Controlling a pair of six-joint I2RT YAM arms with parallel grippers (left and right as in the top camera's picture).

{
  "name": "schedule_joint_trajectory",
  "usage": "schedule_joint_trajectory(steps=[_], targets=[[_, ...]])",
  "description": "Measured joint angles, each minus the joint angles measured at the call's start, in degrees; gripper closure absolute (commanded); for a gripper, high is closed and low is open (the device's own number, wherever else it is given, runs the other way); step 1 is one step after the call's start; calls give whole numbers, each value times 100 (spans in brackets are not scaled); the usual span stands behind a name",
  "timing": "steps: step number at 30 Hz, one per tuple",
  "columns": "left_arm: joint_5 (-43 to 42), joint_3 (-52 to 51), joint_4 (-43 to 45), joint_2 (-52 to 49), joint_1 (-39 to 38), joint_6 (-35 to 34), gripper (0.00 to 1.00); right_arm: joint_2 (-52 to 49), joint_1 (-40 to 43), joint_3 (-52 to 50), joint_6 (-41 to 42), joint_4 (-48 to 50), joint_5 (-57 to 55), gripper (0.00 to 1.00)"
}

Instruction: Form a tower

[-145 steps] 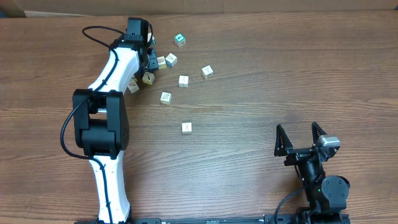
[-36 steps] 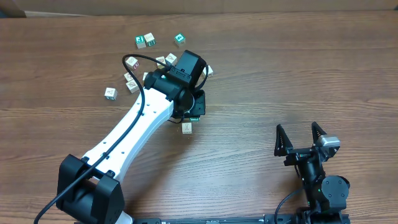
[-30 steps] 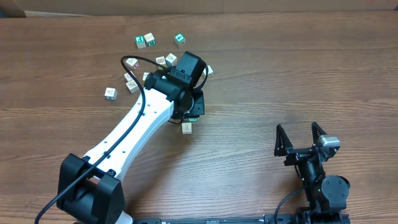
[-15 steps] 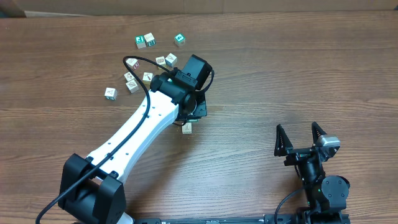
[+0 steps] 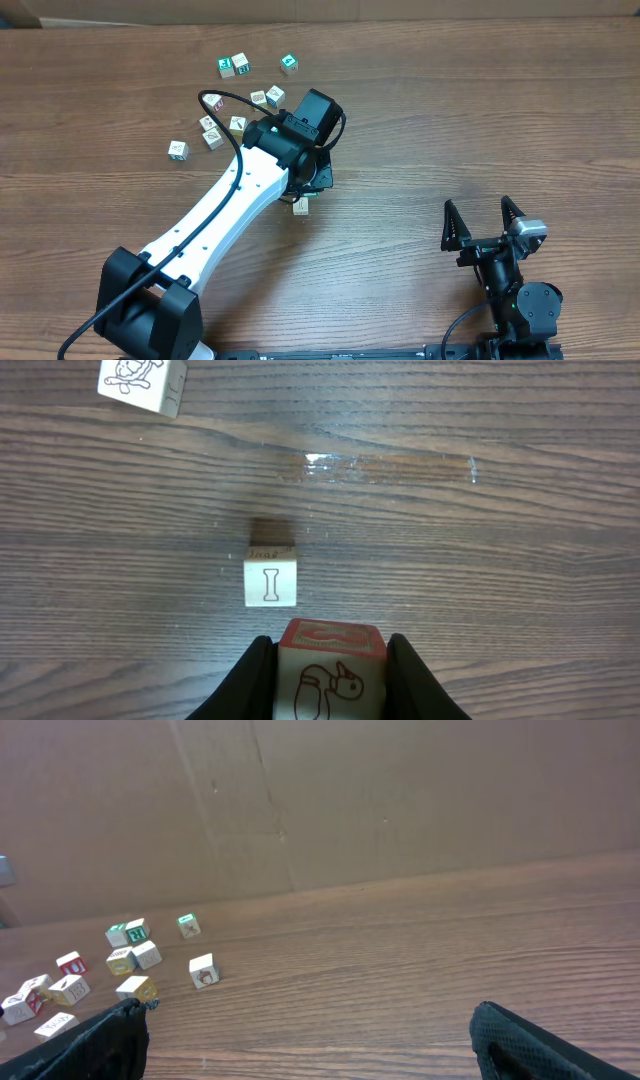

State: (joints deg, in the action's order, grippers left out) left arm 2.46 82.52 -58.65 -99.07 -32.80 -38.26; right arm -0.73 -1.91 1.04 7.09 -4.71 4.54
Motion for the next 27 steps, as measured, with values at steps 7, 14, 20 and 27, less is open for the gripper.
schedule_joint_trajectory(steps=[7, 14, 20, 27], targets=[[4, -35, 0, 0, -229, -195, 96, 0, 0, 0, 0, 2, -2, 0], [155, -129, 46, -7, -396, -385, 96, 0, 0, 0, -2, 2, -2, 0], [330, -350, 61, -9, -398, -448, 96, 0, 0, 0, -2, 2, -2, 0], [592, -638, 256, -31, -398, -597, 96, 0, 0, 0, 0, 0, 0, 0]])
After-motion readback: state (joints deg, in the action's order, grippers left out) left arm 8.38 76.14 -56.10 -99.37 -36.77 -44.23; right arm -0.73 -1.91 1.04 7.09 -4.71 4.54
